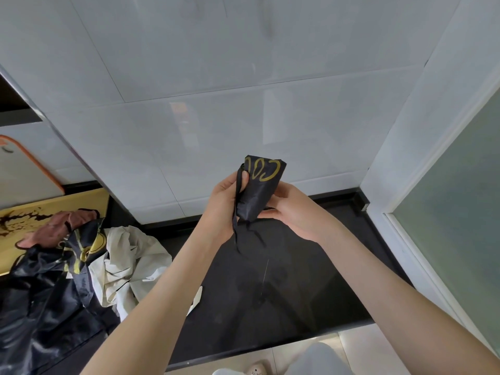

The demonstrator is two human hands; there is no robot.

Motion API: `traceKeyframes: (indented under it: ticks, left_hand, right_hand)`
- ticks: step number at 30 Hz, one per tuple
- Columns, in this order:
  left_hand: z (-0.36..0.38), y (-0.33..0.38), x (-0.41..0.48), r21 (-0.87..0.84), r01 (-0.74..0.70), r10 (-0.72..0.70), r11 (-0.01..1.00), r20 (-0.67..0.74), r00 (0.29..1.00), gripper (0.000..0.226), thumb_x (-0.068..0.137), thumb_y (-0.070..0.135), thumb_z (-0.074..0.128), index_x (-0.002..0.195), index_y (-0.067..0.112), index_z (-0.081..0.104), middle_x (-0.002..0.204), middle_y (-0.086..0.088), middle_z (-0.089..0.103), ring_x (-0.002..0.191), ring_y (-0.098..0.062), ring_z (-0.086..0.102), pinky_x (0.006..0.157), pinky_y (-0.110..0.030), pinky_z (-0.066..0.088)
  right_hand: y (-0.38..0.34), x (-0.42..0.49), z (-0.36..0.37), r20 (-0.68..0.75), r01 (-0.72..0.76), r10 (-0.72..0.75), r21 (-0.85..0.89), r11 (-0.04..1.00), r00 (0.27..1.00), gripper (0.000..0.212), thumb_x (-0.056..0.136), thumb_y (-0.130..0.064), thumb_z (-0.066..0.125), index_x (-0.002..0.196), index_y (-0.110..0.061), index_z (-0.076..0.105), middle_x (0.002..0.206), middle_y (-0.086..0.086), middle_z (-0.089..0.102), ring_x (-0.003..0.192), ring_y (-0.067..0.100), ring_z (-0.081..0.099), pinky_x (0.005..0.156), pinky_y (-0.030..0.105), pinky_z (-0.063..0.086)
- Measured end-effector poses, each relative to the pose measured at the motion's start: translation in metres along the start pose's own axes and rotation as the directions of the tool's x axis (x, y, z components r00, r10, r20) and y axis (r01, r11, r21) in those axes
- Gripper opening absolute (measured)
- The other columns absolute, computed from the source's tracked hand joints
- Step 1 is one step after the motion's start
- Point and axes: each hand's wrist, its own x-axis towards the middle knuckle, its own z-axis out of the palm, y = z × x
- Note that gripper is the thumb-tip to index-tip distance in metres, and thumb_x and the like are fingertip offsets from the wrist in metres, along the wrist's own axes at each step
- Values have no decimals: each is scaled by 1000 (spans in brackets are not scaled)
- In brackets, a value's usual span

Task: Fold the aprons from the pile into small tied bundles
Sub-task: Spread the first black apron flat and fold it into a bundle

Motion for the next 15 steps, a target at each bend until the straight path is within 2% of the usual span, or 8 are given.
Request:
traceKeyframes:
  ticks: [3, 5, 7, 8, 10, 12, 13, 15]
  left_hand:
    - [1, 0, 0, 93, -3, 1, 996, 22, 1000, 26, 101, 15, 42, 95, 12, 67, 84, -1, 74, 79, -14, 70, 72, -31, 57]
    - [3, -2, 0, 147, -12, 8, 989, 26, 1000, 24, 102, 17, 42, 100, 12, 66, 87, 1, 74, 82, -13, 69, 70, -25, 56]
    - [5, -2, 2, 171, -14, 15, 985, -5, 1000, 24, 102, 20, 43, 102, 14, 66, 90, 0, 73, 87, -16, 68, 72, -26, 55]
    - [5, -3, 2, 189, -21, 26, 982, -23, 999, 24, 102, 21, 43, 103, 14, 66, 93, -1, 73, 90, -17, 68, 75, -29, 55]
    - [6, -5, 6, 270, -36, 55, 962, -62, 997, 23, 102, 24, 44, 104, 16, 65, 101, -6, 71, 98, -23, 66, 84, -37, 55]
    - [2, -12, 10, 397, -31, 89, 917, -129, 988, 21, 101, 27, 47, 99, 16, 65, 102, -12, 69, 98, -25, 65, 90, -44, 51]
    - [1, -15, 12, 443, -16, 101, 896, -170, 980, 22, 100, 28, 48, 96, 14, 65, 102, -15, 68, 94, -24, 64, 90, -46, 51]
    - [0, -21, 14, 486, 7, 126, 874, -241, 962, 25, 99, 29, 48, 92, 11, 64, 97, -18, 66, 86, -22, 61, 82, -45, 52]
  right_hand:
    - [2, -1, 4, -5, -54, 54, 9, 998, 999, 28, 99, -8, 46, 126, -8, 52, 112, 17, 65, 96, 28, 64, 85, 43, 53]
    - [7, 1, 6, -9, -103, 104, 73, 992, 995, 31, 101, -10, 43, 132, -11, 47, 111, 18, 65, 90, 28, 62, 79, 43, 55]
    - [10, 2, 6, 9, -141, 141, 160, 977, 990, 34, 101, -11, 43, 135, -15, 43, 99, 16, 64, 77, 28, 58, 72, 38, 54]
    - [9, 2, 7, 0, -156, 159, 183, 971, 987, 32, 101, -9, 42, 132, -16, 43, 89, 13, 61, 66, 23, 53, 67, 34, 52]
    - [5, 1, 8, -95, -181, 197, 160, 970, 976, 17, 100, -5, 38, 110, -14, 48, 69, 3, 45, 46, 11, 36, 51, 23, 40]
    - [0, -2, 7, -243, -212, 226, 83, 974, 943, 20, 101, -5, 36, 93, -16, 49, 64, -3, 42, 39, 4, 41, 40, 14, 30]
    - [0, -3, 3, -295, -223, 205, -26, 975, 933, 18, 100, -6, 37, 95, -18, 51, 63, -4, 45, 45, 5, 47, 40, 13, 28]
    - [2, -8, -5, -315, -245, 156, -266, 932, 936, 17, 97, -10, 36, 103, -18, 49, 64, -4, 46, 55, 9, 41, 46, 16, 26]
